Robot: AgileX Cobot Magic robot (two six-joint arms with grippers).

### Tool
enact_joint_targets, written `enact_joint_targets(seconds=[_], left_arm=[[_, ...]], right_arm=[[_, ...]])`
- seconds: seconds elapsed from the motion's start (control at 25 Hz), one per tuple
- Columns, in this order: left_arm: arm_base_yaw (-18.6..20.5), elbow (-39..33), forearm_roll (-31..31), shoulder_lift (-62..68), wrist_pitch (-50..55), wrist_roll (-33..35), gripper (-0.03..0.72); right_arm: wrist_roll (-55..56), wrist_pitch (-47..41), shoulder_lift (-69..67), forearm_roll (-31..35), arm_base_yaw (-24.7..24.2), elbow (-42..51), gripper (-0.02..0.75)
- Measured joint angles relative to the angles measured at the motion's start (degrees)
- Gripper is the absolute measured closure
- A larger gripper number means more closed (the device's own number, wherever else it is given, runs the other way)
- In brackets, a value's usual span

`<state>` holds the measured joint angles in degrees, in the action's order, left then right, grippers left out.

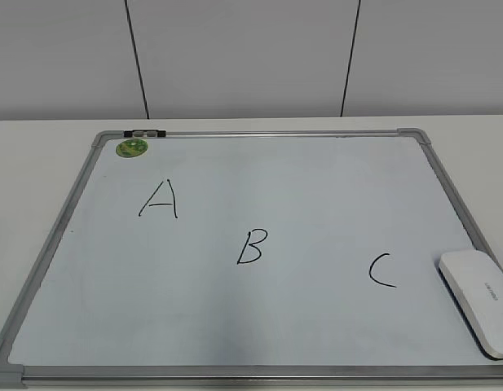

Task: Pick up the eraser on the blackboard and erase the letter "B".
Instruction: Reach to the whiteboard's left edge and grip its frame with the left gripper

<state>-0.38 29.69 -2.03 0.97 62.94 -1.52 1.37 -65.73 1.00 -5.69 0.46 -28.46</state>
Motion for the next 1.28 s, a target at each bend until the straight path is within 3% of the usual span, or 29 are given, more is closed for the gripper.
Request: enact_joint_targets(seconds=[0.52, 0.96, 1.28], left_arm=[[0.00, 1.29, 2.03, 2.18, 0.00, 0.00, 0.457], [0.00, 11.26, 2.03, 24.06, -1.58, 0.00, 0.451], [0.00, 19.81, 6.88, 42.57, -1.36, -0.22, 0.447]], right_arm=[[0.00, 0.00, 0.00, 0.00, 0.00, 0.00, 0.184], [0.00, 0.00, 0.00, 0.00, 0.00, 0.00, 0.184], [0.00, 0.00, 0.00, 0.00, 0.00, 0.00, 0.184]])
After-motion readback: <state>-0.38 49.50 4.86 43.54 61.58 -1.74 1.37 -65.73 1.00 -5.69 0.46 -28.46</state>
